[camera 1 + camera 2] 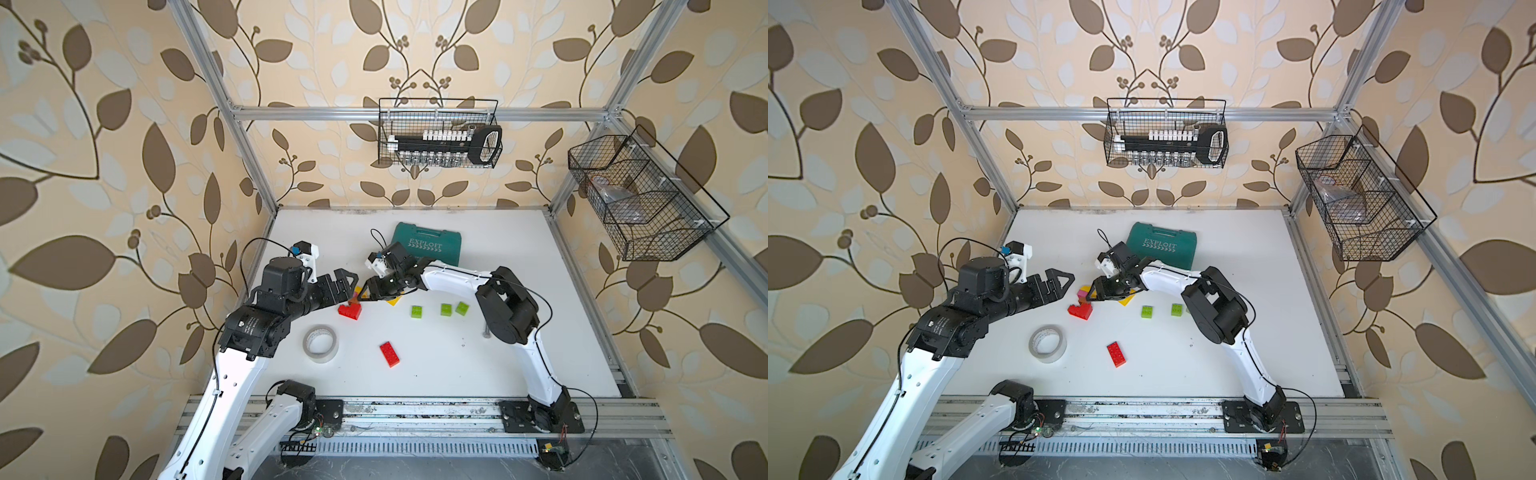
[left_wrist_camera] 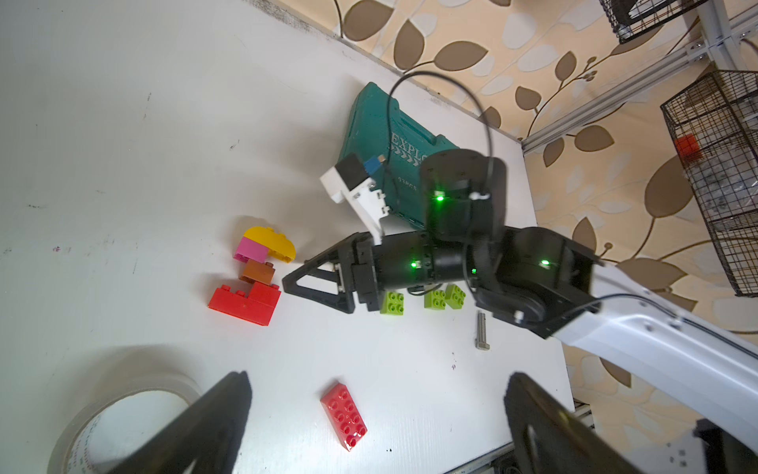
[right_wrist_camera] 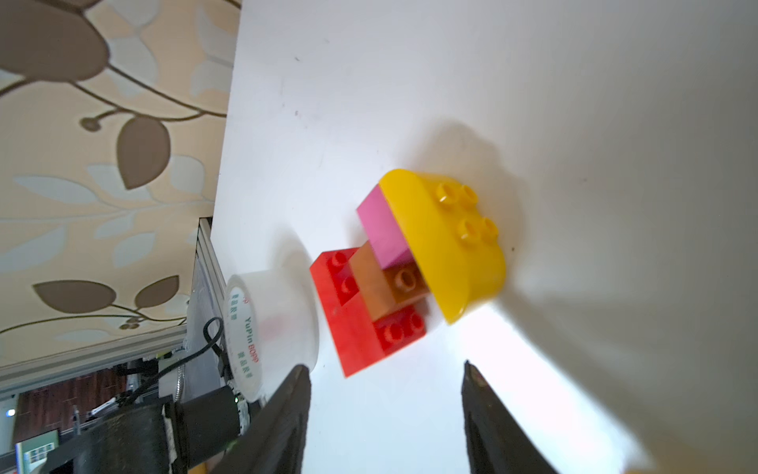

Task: Assemble the letter s with lego
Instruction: Adjust the lego brick at the center of the board, then pick up the lego brick from the center of the board.

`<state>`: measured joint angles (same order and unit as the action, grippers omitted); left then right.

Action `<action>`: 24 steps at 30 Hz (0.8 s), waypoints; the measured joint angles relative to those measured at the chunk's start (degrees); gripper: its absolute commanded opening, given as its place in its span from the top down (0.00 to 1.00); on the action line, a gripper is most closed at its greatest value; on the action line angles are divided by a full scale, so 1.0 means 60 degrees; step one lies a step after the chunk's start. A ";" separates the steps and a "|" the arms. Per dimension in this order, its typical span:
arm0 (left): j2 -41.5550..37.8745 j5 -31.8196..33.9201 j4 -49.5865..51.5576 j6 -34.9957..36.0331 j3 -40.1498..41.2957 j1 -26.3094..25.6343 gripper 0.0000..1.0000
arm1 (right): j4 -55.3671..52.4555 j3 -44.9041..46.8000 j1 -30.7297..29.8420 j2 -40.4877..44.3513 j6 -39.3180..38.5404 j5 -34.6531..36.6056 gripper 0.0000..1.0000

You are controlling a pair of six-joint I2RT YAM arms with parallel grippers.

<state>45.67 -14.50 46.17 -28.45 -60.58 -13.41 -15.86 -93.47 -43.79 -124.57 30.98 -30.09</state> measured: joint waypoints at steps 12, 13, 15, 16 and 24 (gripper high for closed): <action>0.0998 -0.1016 -0.0729 -0.0805 0.2142 -0.0929 0.11 | -0.0393 0.4433 0.0211 0.8120 -0.2823 0.4393 0.30; 0.1315 -0.0834 -0.0725 -0.0987 0.2251 -0.1541 0.11 | -0.0459 0.4867 0.0335 0.8604 -0.2892 0.4940 0.31; 0.2036 -0.0335 -0.0739 -0.1322 0.2255 -0.2874 0.11 | -0.0750 0.5446 0.0739 0.9162 -0.2929 0.5676 0.35; 0.2503 -0.0036 -0.0696 -0.1555 0.2193 -0.3610 0.10 | -0.1027 0.5614 0.1067 0.9311 -0.2881 0.5978 0.36; 0.5574 0.1643 -0.0015 -0.3836 0.1399 -0.6783 0.05 | -0.2477 0.5890 0.3373 0.9974 -0.2233 0.6328 0.36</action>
<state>79.11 -4.64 46.09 -51.46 -52.18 -54.11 -30.72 -58.13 -23.55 -64.73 17.58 7.88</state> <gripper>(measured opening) 0.947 0.635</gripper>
